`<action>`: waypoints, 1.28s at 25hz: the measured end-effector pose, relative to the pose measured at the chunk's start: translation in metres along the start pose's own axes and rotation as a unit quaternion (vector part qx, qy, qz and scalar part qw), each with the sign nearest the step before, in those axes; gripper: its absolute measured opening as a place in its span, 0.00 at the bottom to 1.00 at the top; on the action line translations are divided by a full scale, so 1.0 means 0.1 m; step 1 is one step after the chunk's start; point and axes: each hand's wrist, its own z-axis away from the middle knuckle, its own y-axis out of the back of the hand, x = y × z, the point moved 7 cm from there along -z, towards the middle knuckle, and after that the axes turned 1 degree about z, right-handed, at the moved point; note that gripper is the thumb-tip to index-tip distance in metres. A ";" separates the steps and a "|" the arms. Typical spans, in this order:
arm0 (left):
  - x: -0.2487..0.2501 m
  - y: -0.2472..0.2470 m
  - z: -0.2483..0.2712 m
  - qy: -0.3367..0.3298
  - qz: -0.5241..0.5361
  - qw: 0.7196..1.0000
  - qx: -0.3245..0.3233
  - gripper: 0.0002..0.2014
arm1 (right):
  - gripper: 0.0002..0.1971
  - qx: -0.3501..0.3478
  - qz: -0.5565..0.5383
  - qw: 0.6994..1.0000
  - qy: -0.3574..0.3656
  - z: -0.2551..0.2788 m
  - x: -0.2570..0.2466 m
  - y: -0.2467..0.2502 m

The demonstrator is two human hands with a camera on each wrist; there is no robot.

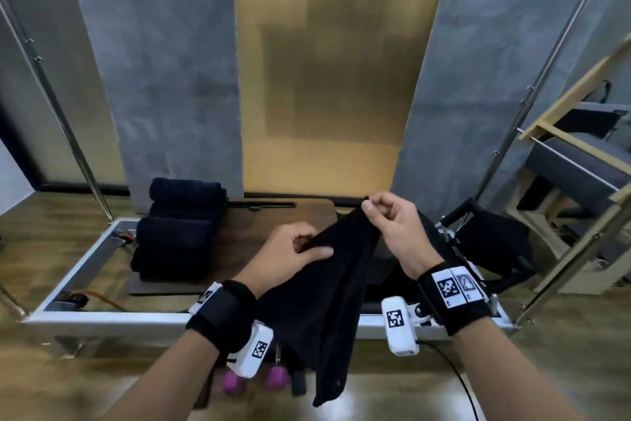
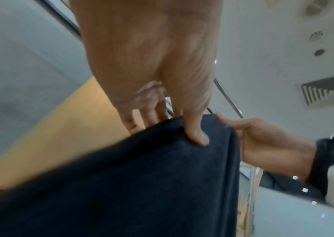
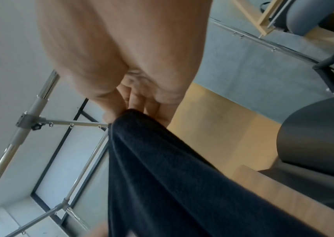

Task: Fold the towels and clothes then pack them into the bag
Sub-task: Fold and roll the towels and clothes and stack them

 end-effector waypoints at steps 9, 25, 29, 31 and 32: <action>-0.60 1.21 0.94 0.065 -0.056 0.991 0.101 0.07 | 0.09 0.143 0.016 0.989 -0.029 0.10 0.22 0.06; -0.67 1.99 0.93 0.032 -0.015 0.924 0.380 0.07 | 0.06 0.235 0.042 0.970 -0.043 0.05 0.46 0.18; -0.92 1.91 0.68 0.101 0.084 0.907 0.400 0.07 | 0.08 0.223 -0.007 0.972 -0.072 -0.17 0.71 0.02; -1.08 1.83 0.46 0.135 0.101 0.909 0.381 0.07 | 0.11 0.201 -0.030 0.975 -0.091 -0.35 0.88 -0.11; -1.18 1.79 0.34 0.146 0.120 0.907 0.377 0.07 | 0.11 0.191 -0.047 0.976 -0.096 -0.45 0.96 -0.17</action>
